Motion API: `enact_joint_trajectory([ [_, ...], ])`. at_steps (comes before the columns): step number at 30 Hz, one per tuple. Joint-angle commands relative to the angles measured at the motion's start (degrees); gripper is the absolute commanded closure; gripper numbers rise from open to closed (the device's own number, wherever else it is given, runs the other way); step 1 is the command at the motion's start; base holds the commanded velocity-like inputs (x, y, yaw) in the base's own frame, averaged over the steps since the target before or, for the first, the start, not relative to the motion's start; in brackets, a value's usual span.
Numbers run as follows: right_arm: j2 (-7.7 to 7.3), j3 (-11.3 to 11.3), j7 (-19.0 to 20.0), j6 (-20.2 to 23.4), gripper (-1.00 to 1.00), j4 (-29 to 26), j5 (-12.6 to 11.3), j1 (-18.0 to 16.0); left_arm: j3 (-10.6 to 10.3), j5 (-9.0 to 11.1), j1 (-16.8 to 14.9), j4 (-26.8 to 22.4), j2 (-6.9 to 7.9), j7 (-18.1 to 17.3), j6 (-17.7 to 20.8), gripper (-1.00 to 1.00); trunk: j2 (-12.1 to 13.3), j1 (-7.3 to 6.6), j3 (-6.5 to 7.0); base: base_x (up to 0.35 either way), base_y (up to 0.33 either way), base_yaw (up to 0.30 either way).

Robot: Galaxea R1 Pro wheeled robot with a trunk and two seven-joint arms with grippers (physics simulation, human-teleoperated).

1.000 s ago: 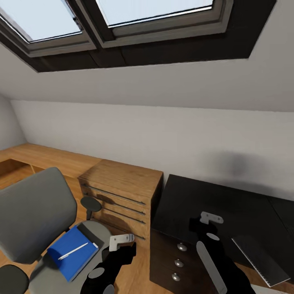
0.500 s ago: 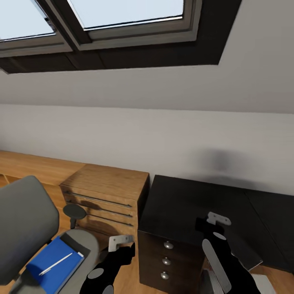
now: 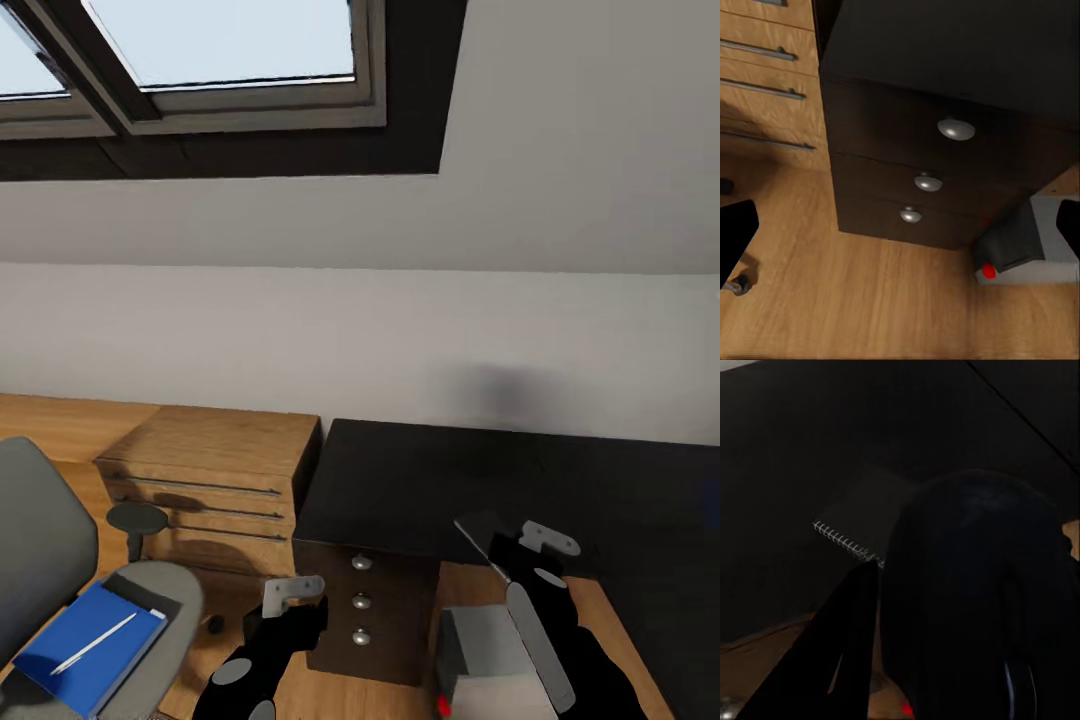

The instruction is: In the bedroom, organize the workspace by keeping the computer under the desk, ensuring the monitor is on the desk, placing the keyboard on the desk next to the monitor, placing the mouse on the desk next to the keyboard, moving the folder from the swivel chair onto the desk next to the mouse, stacking the notebook on top of the folder with the pen on top of the notebook, and positioning the swivel chair next to the desk.

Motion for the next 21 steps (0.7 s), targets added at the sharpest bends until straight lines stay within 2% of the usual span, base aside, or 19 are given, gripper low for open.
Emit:
enact_joint_trajectory([
  [1,-0.06,0.15,-0.39,0.09,1.0,-0.06,-0.47,-0.06,-0.07,0.64,-0.04,-0.09,0.01,0.57,0.11,-1.0,-0.07,-0.02,-0.05,-0.335,-0.003,-0.268],
  [6,-0.06,0.16,-0.39,0.06,1.0,-0.05,-0.47,-0.06,-0.11,0.67,-0.04,-0.12,0.01,0.56,0.12,-1.0,-0.07,-0.02,0.16,-0.335,-0.018,-0.268],
  [11,-0.06,0.08,-0.31,0.06,1.0,0.88,-0.47,-0.06,-0.12,0.68,-0.04,-0.12,0.01,0.49,0.12,-1.0,-0.07,-0.02,0.37,-0.276,-0.179,-0.268],
  [17,-0.06,-0.01,-0.3,0.05,1.0,1.52,-0.47,-0.06,-0.07,0.71,-0.04,-0.05,0.32,0.48,0.12,-1.0,-0.07,-0.02,0.62,-0.063,-0.301,-0.268],
  [20,-0.06,-0.03,-0.3,0.05,1.0,1.73,-0.47,-0.06,-0.06,0.84,-0.04,-0.04,0.44,0.48,0.2,-1.0,-0.07,-0.02,0.74,-0.002,-0.035,-0.268],
  [21,-0.06,-1.49,-0.21,-0.03,1.0,3.35,-0.43,-0.06,-0.06,0.85,-0.04,-0.04,0.44,0.48,0.21,-1.0,-0.07,-0.02,0.79,0.0,-0.009,-0.268],
])
